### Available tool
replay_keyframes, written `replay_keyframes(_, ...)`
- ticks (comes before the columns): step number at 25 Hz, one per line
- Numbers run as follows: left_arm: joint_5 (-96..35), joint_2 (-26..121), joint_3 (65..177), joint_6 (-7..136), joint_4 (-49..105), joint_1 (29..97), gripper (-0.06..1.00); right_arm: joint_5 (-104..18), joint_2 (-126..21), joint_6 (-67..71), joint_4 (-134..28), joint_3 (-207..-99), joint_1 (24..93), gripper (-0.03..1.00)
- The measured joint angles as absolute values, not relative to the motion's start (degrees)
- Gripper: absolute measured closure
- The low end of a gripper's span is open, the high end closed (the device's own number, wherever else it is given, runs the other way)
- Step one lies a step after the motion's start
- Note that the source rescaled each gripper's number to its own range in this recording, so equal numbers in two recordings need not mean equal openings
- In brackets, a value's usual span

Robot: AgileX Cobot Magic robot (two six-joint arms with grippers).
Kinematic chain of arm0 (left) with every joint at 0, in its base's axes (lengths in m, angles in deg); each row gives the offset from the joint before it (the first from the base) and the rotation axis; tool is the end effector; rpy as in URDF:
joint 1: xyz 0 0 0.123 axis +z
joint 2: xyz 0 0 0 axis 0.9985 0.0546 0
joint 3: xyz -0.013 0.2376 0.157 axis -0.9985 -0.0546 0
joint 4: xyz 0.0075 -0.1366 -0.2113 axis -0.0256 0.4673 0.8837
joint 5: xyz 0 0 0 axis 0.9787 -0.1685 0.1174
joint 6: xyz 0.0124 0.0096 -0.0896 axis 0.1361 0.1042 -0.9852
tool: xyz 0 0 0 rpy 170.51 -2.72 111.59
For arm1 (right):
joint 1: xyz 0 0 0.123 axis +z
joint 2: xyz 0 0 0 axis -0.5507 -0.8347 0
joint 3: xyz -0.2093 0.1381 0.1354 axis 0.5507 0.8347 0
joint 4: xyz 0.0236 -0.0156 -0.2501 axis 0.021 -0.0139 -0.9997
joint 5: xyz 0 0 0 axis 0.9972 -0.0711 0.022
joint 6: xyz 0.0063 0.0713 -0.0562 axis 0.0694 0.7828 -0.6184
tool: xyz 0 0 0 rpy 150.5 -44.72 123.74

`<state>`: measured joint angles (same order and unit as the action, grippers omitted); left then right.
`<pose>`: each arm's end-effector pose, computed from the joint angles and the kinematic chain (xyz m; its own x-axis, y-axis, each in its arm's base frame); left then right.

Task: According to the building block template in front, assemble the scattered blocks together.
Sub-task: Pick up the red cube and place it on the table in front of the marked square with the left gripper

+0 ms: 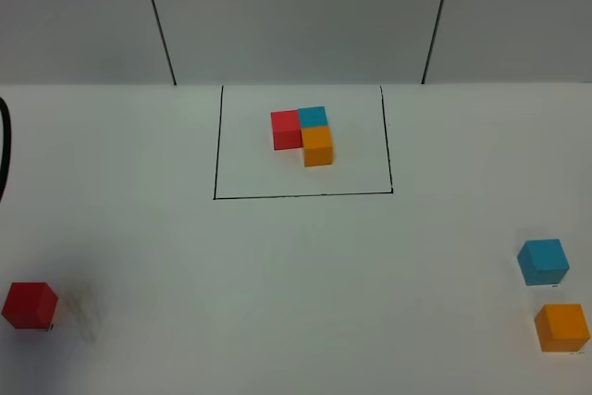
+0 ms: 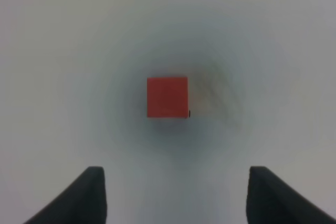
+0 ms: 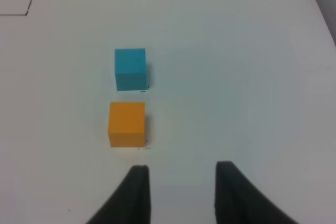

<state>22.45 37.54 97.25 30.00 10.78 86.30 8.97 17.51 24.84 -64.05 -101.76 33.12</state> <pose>0.2049 0.0030 0.3260 -0.8586 0.0320 -0.5116 0.0021 0.9983 0.0590 0.0025 -0.0048 0.2771 -0.5119 -0.0256 -0.8586 0.0353 0.9981 -0.0508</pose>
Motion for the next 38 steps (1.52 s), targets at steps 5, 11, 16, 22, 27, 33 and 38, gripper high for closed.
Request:
replay_keyframes(5, 24.36, 42.92, 99.53, 30.0, 9.92, 86.3, 0.51, 8.97, 17.51, 24.84, -64.05, -101.76, 33.12, 0.97)
replay_keyframes(11, 25.8, 48.0, 103.44, 28.85, 9.65, 86.3, 0.45, 8.97, 17.51, 24.84, -64.05, -101.76, 33.12, 0.97)
replay_keyframes(16, 26.44, 51.73, 103.89, 26.78, 9.65, 86.3, 0.4, 8.97, 17.51, 24.84, -64.05, -101.76, 33.12, 0.97)
replay_keyframes(22, 25.33, 55.15, 103.89, 25.42, 9.59, 86.3, 0.39, 8.97, 17.51, 24.84, -64.05, -101.76, 33.12, 0.97)
replay_keyframes(27, 23.72, 56.72, 103.89, 25.2, 9.33, 86.3, 0.39, 8.97, 17.51, 24.84, -64.05, -101.76, 33.12, 0.97)
replay_keyframes(33, 22.41, 56.87, 103.89, 25.13, 9.19, 86.3, 0.39, 8.97, 17.51, 24.84, -64.05, -101.76, 33.12, 0.97)
replay_keyframes(38, 20.14, 56.87, 100.48, 25.05, 8.91, 86.3, 0.39, 8.97, 17.51, 24.84, -64.05, -101.76, 33.12, 0.97)
